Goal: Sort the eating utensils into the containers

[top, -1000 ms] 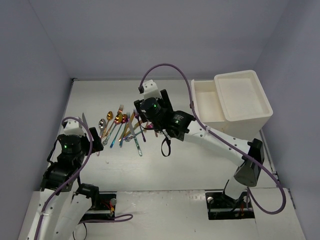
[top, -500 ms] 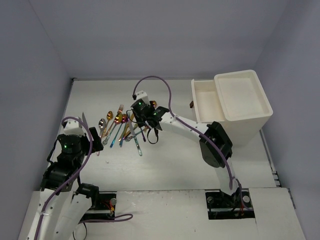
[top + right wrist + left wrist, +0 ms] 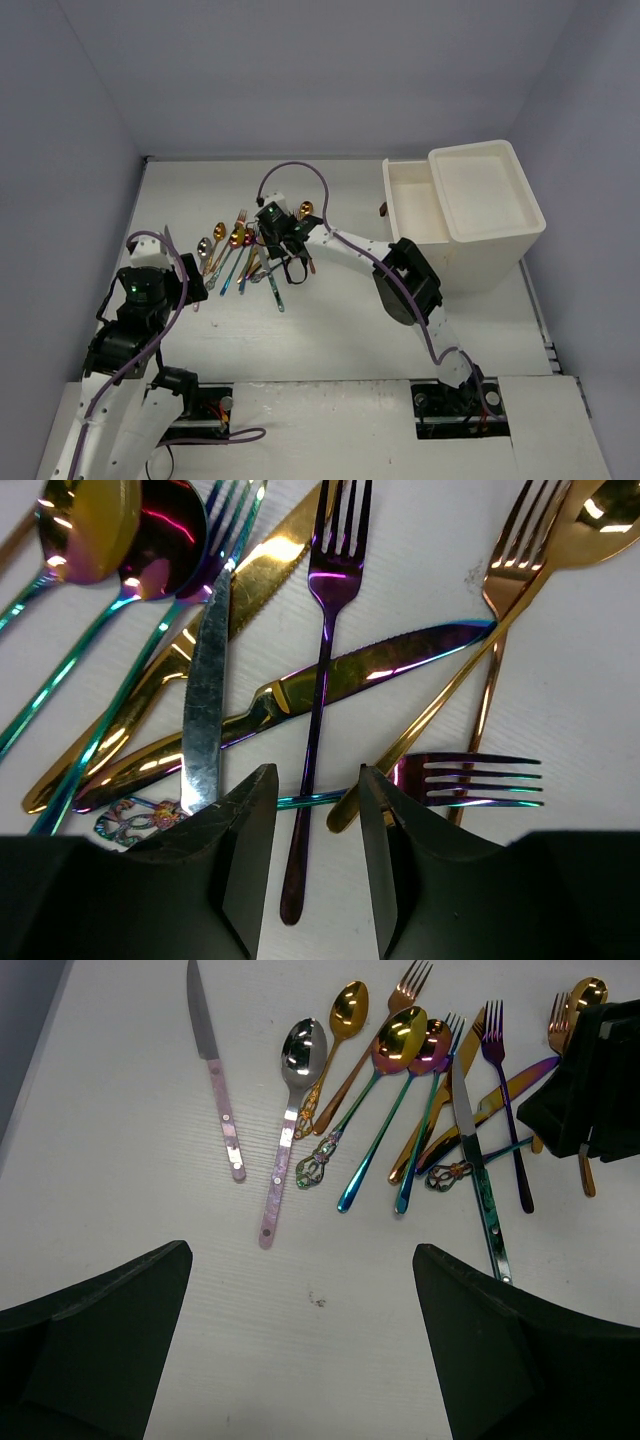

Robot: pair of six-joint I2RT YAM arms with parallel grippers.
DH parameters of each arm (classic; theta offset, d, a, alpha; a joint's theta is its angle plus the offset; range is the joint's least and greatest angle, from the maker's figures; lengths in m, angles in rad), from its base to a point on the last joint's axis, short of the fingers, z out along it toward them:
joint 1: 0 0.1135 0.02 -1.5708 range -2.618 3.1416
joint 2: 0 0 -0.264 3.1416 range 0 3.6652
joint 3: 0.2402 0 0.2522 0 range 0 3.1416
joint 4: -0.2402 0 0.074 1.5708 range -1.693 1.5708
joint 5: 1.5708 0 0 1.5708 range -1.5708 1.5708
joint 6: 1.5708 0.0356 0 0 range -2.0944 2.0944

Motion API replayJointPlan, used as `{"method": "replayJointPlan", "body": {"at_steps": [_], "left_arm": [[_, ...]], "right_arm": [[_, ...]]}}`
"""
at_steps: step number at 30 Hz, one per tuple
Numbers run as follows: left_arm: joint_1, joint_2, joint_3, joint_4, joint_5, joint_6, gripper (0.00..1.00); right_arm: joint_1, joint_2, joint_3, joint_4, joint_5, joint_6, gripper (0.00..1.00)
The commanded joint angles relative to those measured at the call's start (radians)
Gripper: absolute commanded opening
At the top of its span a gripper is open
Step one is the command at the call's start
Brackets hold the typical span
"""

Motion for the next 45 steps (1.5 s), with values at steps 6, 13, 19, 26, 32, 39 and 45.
{"method": "replayJointPlan", "body": {"at_steps": [6, 13, 19, 26, 32, 39, 45], "left_arm": [[0.006, 0.018, 0.022, 0.046, 0.006, 0.005, 0.92], [0.005, 0.019, 0.022, 0.046, 0.010, 0.005, 0.91], [0.004, 0.019, 0.022, 0.046, 0.010, 0.005, 0.91], [0.005, 0.022, 0.022, 0.047, 0.013, 0.005, 0.91], [0.006, 0.020, 0.022, 0.049, 0.016, 0.005, 0.91], [0.005, 0.019, 0.022, 0.048, 0.016, 0.004, 0.91], [0.004, 0.016, 0.022, 0.048, 0.013, 0.004, 0.91]], "right_arm": [[-0.007, 0.047, 0.049, 0.026, -0.018, 0.017, 0.34], [-0.015, 0.095, 0.065, 0.027, -0.009, 0.011, 0.33], [-0.018, 0.105, 0.060, 0.026, 0.007, 0.009, 0.13], [-0.021, 0.038, 0.076, 0.026, 0.012, -0.009, 0.00], [-0.014, -0.058, 0.099, 0.033, 0.030, -0.018, 0.00], [-0.012, -0.110, 0.148, 0.053, 0.065, -0.028, 0.00], [-0.010, -0.125, 0.163, 0.106, 0.089, -0.036, 0.00]]}}
